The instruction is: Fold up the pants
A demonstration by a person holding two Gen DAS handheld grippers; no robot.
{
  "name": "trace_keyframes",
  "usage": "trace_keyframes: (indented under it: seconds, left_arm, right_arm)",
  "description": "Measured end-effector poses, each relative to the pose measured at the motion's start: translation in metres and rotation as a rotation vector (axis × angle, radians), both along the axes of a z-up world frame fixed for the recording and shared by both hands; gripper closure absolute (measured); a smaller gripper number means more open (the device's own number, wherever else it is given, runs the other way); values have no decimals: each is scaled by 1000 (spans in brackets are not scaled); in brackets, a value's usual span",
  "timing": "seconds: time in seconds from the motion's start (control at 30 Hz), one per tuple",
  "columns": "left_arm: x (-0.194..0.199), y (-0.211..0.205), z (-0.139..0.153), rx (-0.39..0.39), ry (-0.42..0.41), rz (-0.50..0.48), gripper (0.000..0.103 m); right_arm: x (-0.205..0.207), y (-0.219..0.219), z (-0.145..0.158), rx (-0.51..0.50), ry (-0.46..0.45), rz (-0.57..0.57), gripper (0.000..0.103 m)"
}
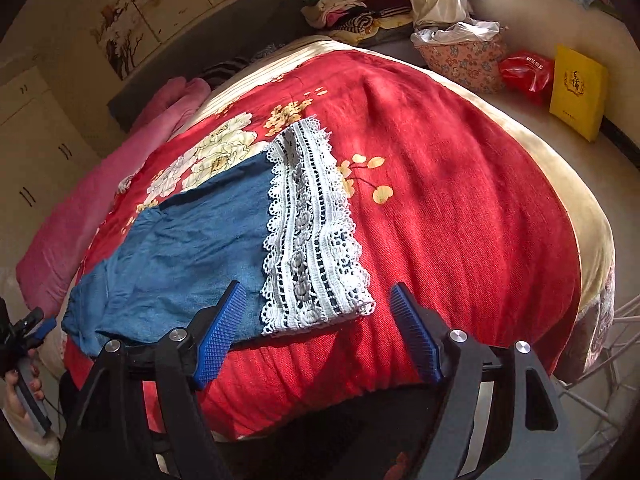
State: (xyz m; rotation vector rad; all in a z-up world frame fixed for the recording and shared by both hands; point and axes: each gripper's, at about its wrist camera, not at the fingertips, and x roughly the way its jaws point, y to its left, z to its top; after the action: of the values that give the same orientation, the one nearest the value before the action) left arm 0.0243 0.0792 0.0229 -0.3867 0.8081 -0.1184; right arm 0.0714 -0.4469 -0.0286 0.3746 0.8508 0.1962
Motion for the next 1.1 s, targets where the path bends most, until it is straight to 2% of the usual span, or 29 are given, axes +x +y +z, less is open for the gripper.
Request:
trace_keyframes:
  seconds: [0.13,0.23,0.37,0.43,0.47,0.5,0.53,0.6,0.63,0.7,0.77,0.83,0.97,1.1]
  left_arm:
    - [-3,16,-22,-45,53,63,12]
    - [5,17,-40,-146,85,66,12]
    - [22,4,-62,-177,168,72,12]
    - [25,-1,-70,-211,182,63,13]
    - [27,-5,-71,-203,182,64,15]
    - [28,-7,-71,-197,172,64,27]
    - [30,-8,-71,-206,168,65,46]
    - [35,-5,-74,-254,175,81,66]
    - [37,-3,-76,-285,175,86,75]
    - [40,1,-78,-334,179,95,85]
    - [39,7,-74,-367,165,104,90]
    - [38,13,-64,-337,137,101,93]
    - [29,19,-46,-247,100,83,93]
    - [25,16,-67,-210,141,65,91]
  right_arm:
    - [0,-9,-4,34,11,-34,29]
    - [0,-13,-7,56,21,-36,29]
    - [3,-19,-15,95,45,-45,29]
    - [7,-21,-22,139,73,-40,29]
    - [9,-21,-26,154,88,-35,29]
    - [11,-21,-29,160,94,-44,29]
    - [13,-22,-30,174,96,-51,29]
    - [14,-23,-30,216,90,-59,38]
    - [16,-23,-30,235,89,-50,48]
    - [20,-19,-31,257,101,-27,51]
    - [23,-15,-32,277,100,-3,74]
    - [25,-13,-31,304,98,13,79]
    - [16,-17,-9,241,19,21,80]
    - [12,-19,-20,180,76,2,80]
